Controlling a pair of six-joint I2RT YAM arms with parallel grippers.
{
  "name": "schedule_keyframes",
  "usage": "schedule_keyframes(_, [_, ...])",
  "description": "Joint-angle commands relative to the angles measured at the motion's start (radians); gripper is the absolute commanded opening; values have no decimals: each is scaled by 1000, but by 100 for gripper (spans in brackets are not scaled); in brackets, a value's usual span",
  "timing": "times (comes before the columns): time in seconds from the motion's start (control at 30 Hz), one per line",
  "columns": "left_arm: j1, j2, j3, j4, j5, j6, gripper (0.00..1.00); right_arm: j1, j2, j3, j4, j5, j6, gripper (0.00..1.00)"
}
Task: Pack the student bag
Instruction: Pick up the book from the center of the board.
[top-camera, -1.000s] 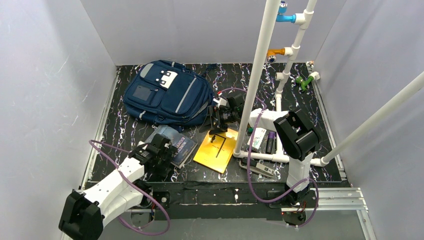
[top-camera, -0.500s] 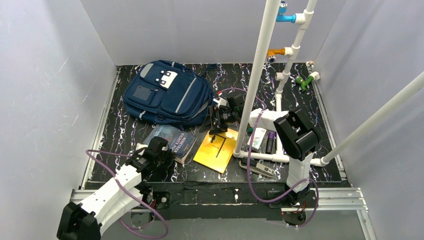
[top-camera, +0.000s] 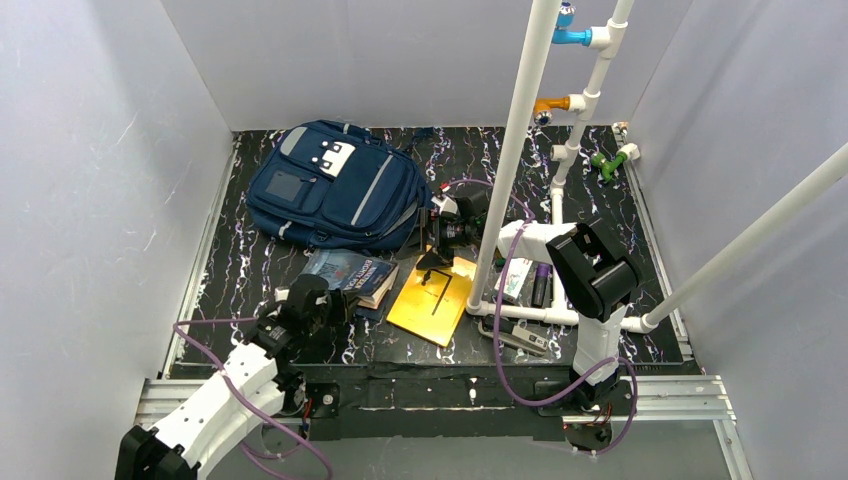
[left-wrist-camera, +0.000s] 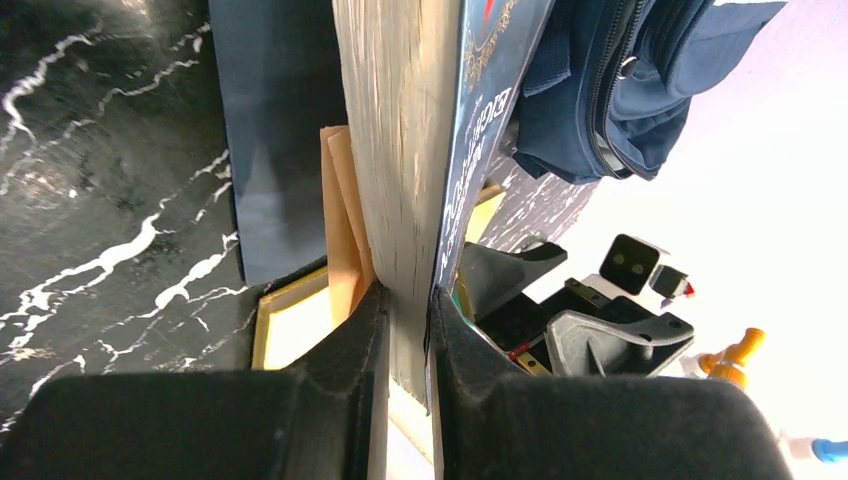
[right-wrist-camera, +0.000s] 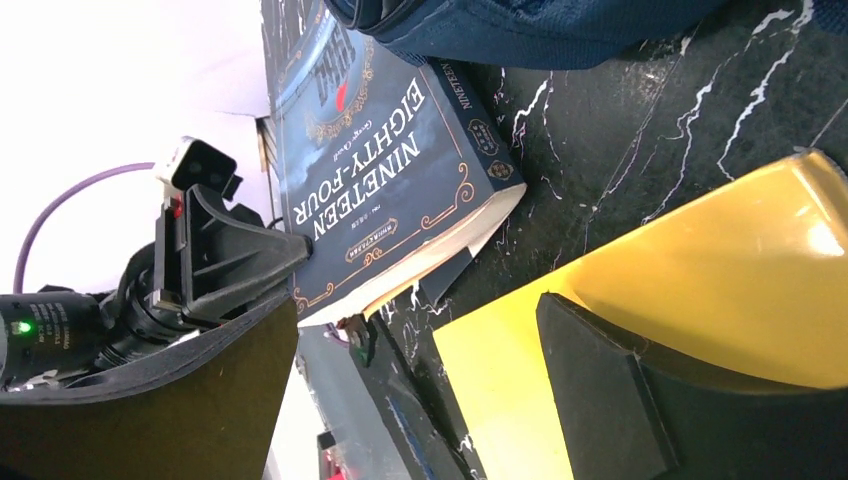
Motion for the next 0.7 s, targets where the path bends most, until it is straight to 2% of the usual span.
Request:
schedule_keyframes(0.0, [6,5,95,129,38,-22,0,2,-27,-15,63,29,76,96])
schedule_keyframes(0.13, [6,25,219,49,-6,53,0,2,-27,-8,38,51,66,96])
schedule_keyframes(0.3, [6,68,253,93,19,48,0,2,-25,4,45,44,79,97])
schedule_keyframes(0.43, [6,122,267,137,58,43,0,3,-20,-28,199,-2,185,98])
schedule_keyframes(0.53, [6,152,273,175,83,46,0,1,-8,-40,251,-19,244,98])
schedule_keyframes(0.67, [5,168,271,183,106,47,0,-9,0,-91,384,-3,389,98])
